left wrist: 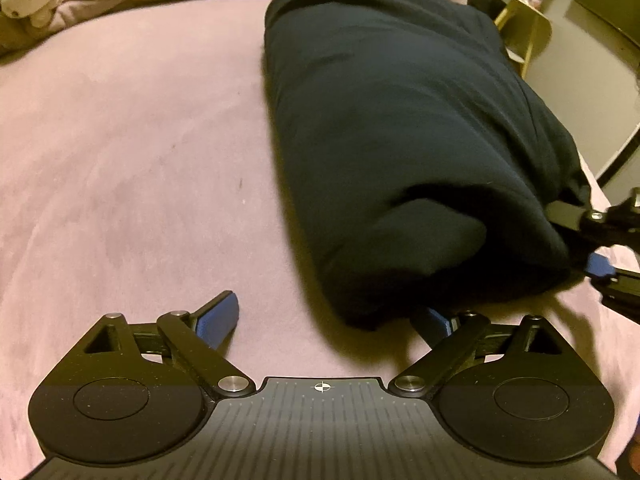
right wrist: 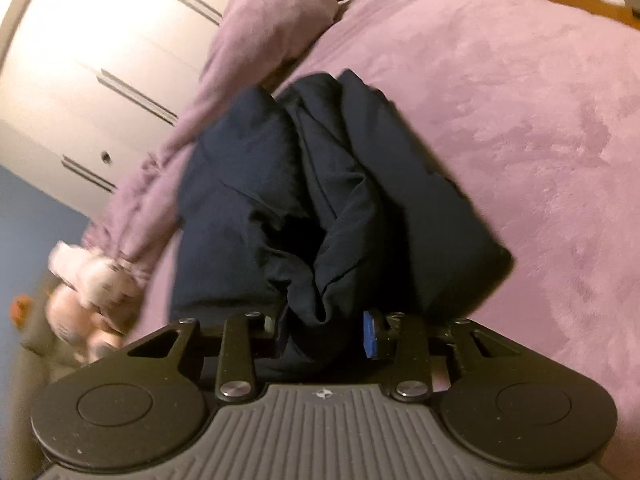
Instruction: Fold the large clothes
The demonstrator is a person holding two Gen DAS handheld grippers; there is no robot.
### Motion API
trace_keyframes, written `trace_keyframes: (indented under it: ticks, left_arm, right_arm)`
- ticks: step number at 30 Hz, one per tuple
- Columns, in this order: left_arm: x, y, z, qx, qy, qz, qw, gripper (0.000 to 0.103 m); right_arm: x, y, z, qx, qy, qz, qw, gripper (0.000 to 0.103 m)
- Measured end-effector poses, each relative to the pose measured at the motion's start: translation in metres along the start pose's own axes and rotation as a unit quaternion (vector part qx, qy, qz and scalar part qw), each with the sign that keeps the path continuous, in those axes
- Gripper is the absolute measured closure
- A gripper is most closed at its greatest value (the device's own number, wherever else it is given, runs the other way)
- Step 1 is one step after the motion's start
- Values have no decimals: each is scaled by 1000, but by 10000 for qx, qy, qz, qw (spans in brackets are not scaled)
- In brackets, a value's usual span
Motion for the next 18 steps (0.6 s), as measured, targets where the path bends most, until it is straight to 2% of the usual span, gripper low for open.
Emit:
trace_keyframes:
  ticks: [3, 5, 9, 12, 14, 18]
  left_arm:
    - [9, 0, 17, 76, -197, 111, 9997, 11]
    - [17, 0, 34, 192, -385, 177, 9989, 11]
    - [36, 0, 80, 669, -591, 213, 9958, 12]
    - [45, 11, 98, 922, -808, 24, 9925, 12]
    - [42, 23, 102, 1088, -988, -52, 9891, 11]
    - [22, 54, 102, 1589, -1401, -276, 9769, 10]
  right_arm:
    - [-5, 0, -6, -23, 90, 27, 10000, 68]
    - [-3, 4, -5, 111, 158, 69, 9998, 63]
    - [15, 12, 4, 844, 211, 33, 9962, 32]
    - [34, 21, 5, 1298, 333, 11, 9910, 27]
    - [45, 31, 0, 1316, 470, 0, 9902, 16]
    - [45, 58, -15, 861, 602, 13, 9945, 8]
Point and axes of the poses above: each gripper's, at about its wrist camera, not at the fingertips, and x roughly against the way its jaws point, z to its left, y to its top, the point moved 2 cm from there along -x, roughly the way its jaws point, and after that the axes turned 12 degrees about -z, right-handed, at the moved point
